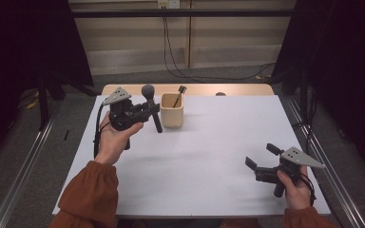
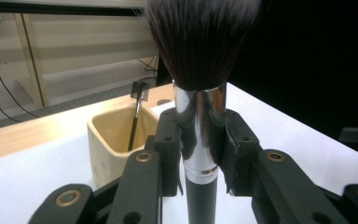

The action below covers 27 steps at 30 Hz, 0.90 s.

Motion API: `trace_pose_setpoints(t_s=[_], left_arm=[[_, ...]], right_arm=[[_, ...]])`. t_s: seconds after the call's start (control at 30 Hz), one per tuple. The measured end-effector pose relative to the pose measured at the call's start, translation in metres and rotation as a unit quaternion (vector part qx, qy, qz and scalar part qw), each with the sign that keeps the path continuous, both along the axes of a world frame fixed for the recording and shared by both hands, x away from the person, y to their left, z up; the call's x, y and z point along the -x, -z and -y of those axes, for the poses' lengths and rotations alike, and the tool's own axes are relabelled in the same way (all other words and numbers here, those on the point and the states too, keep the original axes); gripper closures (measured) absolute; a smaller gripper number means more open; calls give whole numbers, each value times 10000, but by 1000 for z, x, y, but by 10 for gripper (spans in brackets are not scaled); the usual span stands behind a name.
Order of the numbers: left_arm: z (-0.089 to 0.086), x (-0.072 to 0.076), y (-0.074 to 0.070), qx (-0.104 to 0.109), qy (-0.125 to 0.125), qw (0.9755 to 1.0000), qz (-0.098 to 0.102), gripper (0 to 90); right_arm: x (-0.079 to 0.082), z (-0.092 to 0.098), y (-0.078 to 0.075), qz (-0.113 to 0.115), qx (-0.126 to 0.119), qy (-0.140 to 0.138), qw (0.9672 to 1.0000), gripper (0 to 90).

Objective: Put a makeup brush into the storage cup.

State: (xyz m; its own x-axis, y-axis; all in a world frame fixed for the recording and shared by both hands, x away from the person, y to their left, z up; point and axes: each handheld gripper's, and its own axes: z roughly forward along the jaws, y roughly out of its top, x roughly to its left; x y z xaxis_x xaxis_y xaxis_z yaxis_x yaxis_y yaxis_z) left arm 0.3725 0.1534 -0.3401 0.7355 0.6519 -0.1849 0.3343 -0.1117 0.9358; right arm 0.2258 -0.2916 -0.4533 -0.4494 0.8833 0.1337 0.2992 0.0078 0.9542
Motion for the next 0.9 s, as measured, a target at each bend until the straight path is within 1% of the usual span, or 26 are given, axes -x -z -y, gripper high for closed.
trace_pose_setpoints(t_s=[0.13,0.2,0.23,0.3,0.37,0.47,0.57,0.67,0.7,0.73,0.83,0.9], left_arm=[[4,-9,-4,-44,-66,10000,26,711],[7,-13,-5,-26,-40,10000,64,711],[9,-14,-6,-64,-33,9999,95,711],[12,-18,-8,-40,-59,9999,102,711],[14,-21,-9,-73,-60,9999,109,711],[17,-25,-10,-41,-89,9999,120,711],[19,-29,-12,-37,-124,9998,124,711],[22,-34,-15,-42,-119,9998,164,711],[23,-35,-16,-41,-139,9997,173,711],[25,-37,-16,-50,-121,9998,175,711],[29,-42,-16,-187,-136,9994,244,711],[32,-46,-16,-172,-151,9994,259,711]], right_arm=[[0,2,-1,18,-71,57,10000,0],[0,4,-1,13,-89,85,9999,0],[0,5,-1,10,-75,85,9999,0],[0,7,0,27,-73,99,9999,0],[2,8,0,17,-92,113,9999,0],[6,10,1,21,-56,128,9999,0],[8,13,1,24,-89,204,9997,0],[9,15,1,15,-75,260,9996,0],[8,15,1,16,-105,259,9996,0],[8,14,1,27,-91,244,9997,0],[6,13,3,-34,-61,244,9997,0],[7,13,2,-2,-52,237,9997,0]])
